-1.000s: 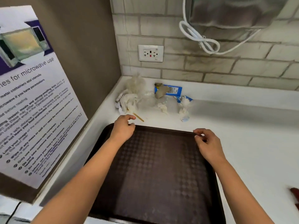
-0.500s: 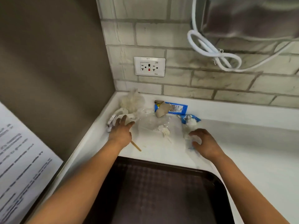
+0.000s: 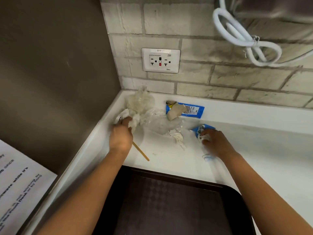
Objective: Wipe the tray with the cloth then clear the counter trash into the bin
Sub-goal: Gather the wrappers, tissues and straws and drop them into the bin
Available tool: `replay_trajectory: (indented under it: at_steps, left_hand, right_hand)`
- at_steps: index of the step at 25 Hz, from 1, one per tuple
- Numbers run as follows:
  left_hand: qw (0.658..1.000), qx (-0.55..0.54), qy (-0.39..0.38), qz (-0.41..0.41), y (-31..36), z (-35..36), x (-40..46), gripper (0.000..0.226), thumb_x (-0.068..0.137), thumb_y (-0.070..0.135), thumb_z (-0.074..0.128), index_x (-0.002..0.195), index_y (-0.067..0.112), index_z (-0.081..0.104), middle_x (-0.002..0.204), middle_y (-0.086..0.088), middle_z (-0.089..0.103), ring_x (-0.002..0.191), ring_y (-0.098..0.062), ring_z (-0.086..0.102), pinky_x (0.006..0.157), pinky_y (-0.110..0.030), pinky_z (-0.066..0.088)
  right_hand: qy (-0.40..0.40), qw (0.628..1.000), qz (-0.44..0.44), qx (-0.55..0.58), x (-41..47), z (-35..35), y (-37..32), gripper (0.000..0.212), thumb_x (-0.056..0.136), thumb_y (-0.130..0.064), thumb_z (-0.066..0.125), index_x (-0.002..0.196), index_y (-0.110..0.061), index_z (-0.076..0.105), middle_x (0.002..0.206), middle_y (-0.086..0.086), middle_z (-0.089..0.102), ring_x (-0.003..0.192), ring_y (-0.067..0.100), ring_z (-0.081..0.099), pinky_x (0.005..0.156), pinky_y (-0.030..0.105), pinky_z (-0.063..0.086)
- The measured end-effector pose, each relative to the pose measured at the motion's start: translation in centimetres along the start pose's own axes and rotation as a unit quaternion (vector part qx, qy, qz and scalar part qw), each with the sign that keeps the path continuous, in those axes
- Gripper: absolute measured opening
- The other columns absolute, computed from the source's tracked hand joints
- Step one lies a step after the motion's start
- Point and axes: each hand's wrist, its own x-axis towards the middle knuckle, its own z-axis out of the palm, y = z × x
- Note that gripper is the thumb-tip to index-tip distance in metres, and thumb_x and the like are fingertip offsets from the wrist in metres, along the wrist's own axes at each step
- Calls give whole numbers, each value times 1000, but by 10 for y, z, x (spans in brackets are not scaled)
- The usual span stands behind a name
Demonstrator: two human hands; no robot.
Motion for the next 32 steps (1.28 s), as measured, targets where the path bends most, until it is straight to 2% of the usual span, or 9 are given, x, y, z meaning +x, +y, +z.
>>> replay_trajectory:
  at_steps: [3, 8, 16, 20, 22, 25, 27, 30, 32]
  left_hand:
    - [987, -143, 77, 19, 9, -11, -11, 33, 90, 5, 51, 121, 14, 56, 118, -13, 58, 106, -31, 55, 86, -31, 45]
    - [936, -338, 55, -78, 28, -35, -20, 27, 91, 7, 50, 118, 12, 53, 116, -9, 58, 102, -21, 57, 88, -20, 45]
    - [817, -561, -38, -132, 41, -57, -30, 16, 93, -2, 41, 105, 5, 49, 78, -13, 53, 59, -6, 56, 64, -21, 44]
    - [724, -670, -68, -151, 44, -51, -35, 47, 92, -9, 34, 113, 30, 49, 82, 1, 61, 72, -12, 57, 66, -23, 47]
    - [772, -610, -93, -154, 39, -41, -36, 51, 89, -10, 33, 119, 26, 53, 77, 4, 65, 72, -13, 58, 61, -22, 48]
    - [919, -352, -106, -141, 30, -22, -36, 38, 89, 0, 35, 113, 18, 60, 98, 0, 63, 74, -9, 57, 66, -22, 45]
    - [972, -180, -129, -74, 29, -8, -38, 29, 91, 25, 45, 117, 25, 58, 108, -5, 55, 89, -20, 56, 74, -28, 45]
    - [977, 69, -202, 27, 38, 12, -42, 59, 74, 66, 55, 127, 42, 45, 127, -5, 38, 117, -33, 39, 90, -37, 43]
    - [962, 148, -223, 59, 45, 21, -43, 63, 74, 63, 57, 132, 43, 40, 131, -4, 36, 117, -34, 36, 93, -38, 39]
  right_hand:
    - [102, 994, -31, -2, -15, 1, -2, 21, 88, -6, 47, 101, -5, 64, 108, 14, 65, 98, 29, 60, 84, 29, 44]
    - [222, 965, 1, 140, -36, -4, 11, 18, 83, -4, 59, 100, -7, 64, 108, 15, 62, 93, 31, 60, 78, 23, 37]
    - [341, 906, 22, 250, -56, -20, 20, 24, 82, 2, 56, 104, -8, 59, 111, 15, 53, 87, 14, 48, 80, 24, 36]
    - [362, 895, 38, 258, -63, -25, 27, 25, 80, 7, 52, 101, -4, 59, 109, 17, 51, 83, 17, 49, 77, 24, 36]
    - [346, 906, 37, 240, -64, -23, 30, 25, 79, 10, 50, 98, -2, 61, 108, 19, 53, 87, 24, 54, 79, 25, 38]
    - [292, 936, 38, 190, -65, -17, 34, 29, 78, 14, 45, 95, 0, 65, 109, 18, 56, 97, 30, 57, 82, 21, 37]
    - [253, 953, 48, 162, -63, -14, 36, 33, 78, 13, 43, 96, -2, 66, 113, 16, 54, 100, 29, 56, 82, 18, 35]
    - [182, 969, 99, 133, -55, -10, 37, 34, 81, 4, 45, 108, -6, 64, 125, 15, 45, 103, 32, 55, 83, 21, 36]
    - [133, 976, 129, 114, -50, -7, 37, 36, 85, -12, 51, 121, -13, 57, 128, 15, 40, 106, 35, 54, 89, 29, 40]
